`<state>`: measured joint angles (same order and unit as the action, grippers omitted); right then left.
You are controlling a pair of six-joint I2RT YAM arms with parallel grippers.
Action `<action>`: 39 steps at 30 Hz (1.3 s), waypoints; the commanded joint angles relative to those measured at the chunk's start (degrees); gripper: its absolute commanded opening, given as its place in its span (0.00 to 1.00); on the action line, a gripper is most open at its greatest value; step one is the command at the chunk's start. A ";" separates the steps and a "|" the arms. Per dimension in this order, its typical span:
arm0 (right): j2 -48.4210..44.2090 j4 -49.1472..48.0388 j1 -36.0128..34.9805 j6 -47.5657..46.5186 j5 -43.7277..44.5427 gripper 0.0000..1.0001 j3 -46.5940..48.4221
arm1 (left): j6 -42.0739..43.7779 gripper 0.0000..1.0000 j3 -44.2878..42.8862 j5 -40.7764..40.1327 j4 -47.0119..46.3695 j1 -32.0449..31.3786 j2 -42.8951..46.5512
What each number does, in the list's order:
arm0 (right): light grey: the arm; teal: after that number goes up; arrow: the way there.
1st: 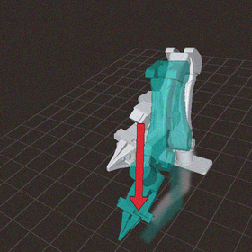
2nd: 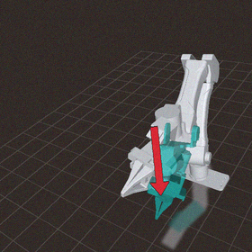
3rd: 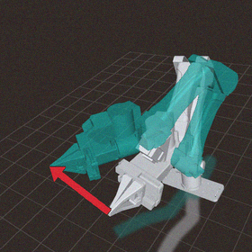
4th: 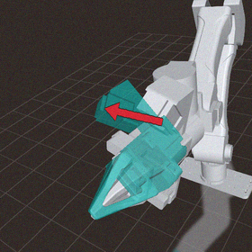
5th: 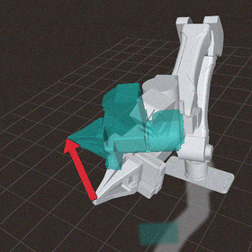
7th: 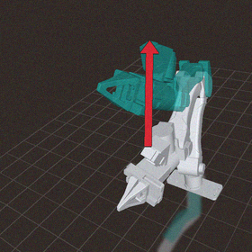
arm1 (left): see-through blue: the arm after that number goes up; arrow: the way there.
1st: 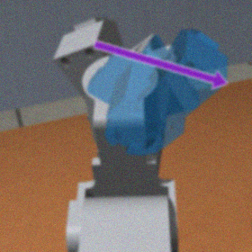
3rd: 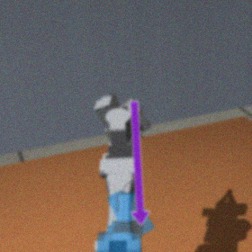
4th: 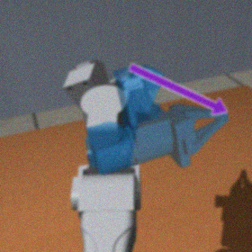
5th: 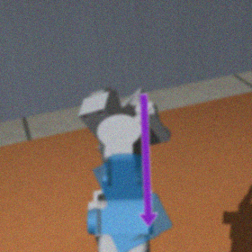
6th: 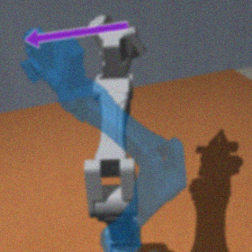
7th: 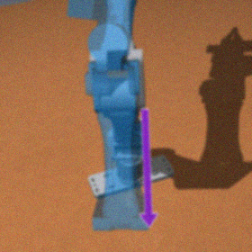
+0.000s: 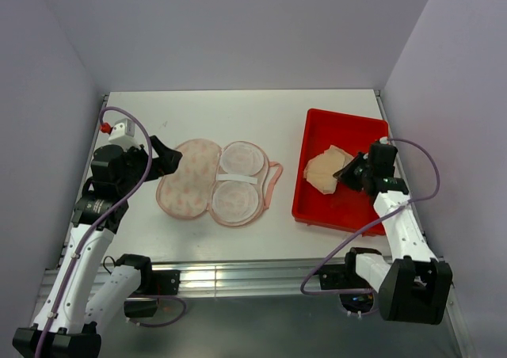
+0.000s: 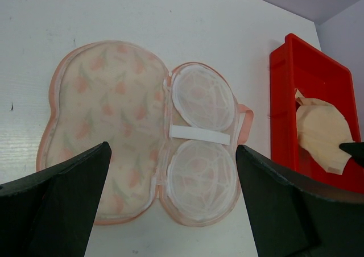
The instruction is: Place the bra in the laundry bag and zip it closed
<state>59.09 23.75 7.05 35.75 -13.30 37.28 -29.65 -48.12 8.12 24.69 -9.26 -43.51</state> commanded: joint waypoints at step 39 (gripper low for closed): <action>33.10 -1.24 -22.07 12.23 -24.31 0.00 59.84 | 0.29 0.99 -0.40 -2.05 -0.96 -0.06 -1.49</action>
<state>89.08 27.40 -11.88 45.28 -34.44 93.95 -29.63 -48.12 7.20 24.71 -9.26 -44.91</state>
